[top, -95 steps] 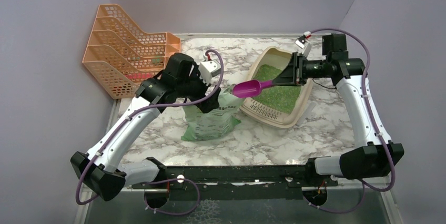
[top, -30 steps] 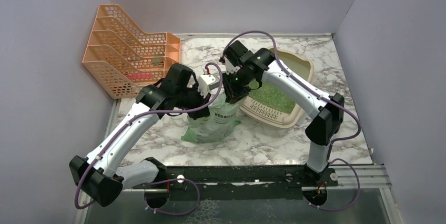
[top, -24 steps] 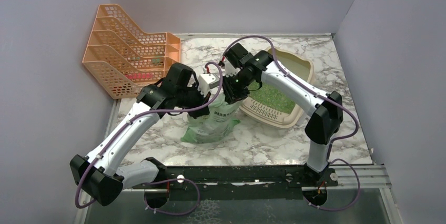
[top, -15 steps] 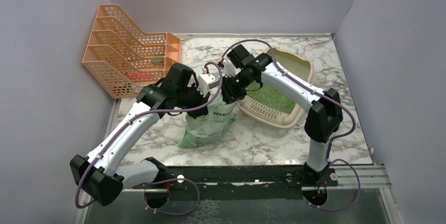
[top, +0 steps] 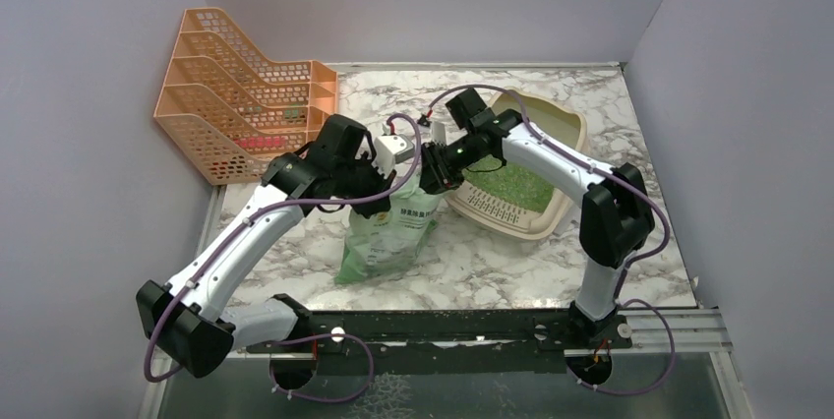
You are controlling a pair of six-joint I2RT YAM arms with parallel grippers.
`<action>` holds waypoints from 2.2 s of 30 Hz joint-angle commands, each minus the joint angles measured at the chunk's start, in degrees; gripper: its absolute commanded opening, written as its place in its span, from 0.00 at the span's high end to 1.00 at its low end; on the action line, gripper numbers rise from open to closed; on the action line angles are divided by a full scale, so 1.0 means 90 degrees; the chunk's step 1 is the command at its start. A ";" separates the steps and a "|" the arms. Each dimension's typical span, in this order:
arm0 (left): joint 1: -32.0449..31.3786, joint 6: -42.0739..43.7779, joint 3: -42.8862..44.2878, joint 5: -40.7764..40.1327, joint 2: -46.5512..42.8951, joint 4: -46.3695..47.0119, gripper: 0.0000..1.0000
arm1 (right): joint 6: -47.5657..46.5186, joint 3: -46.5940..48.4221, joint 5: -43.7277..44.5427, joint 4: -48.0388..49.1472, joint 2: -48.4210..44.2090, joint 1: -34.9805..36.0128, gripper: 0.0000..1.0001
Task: Fill the litter box with clean litter
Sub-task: 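Scoop the cat litter from the cat litter bag.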
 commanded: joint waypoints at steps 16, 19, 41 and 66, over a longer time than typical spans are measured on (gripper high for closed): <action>-0.0013 0.0119 0.0567 -0.0245 0.0464 0.1048 0.75 | 0.0819 -0.0188 0.2113 -0.0814 -0.1167 0.0065 0.99; -0.0013 -0.0352 0.0140 -0.0760 0.0159 0.0993 0.39 | 0.0805 0.0363 0.2592 -0.1207 -0.0703 0.0321 0.99; 0.0447 0.0056 -0.0260 -0.1626 0.0005 0.0560 0.01 | 0.0454 0.2632 0.4058 -0.3221 0.0294 0.0917 0.99; 0.0592 0.0110 -0.0315 -0.0447 0.0392 0.0782 1.00 | 0.0679 0.0829 0.0761 -0.0117 0.0706 0.1013 0.99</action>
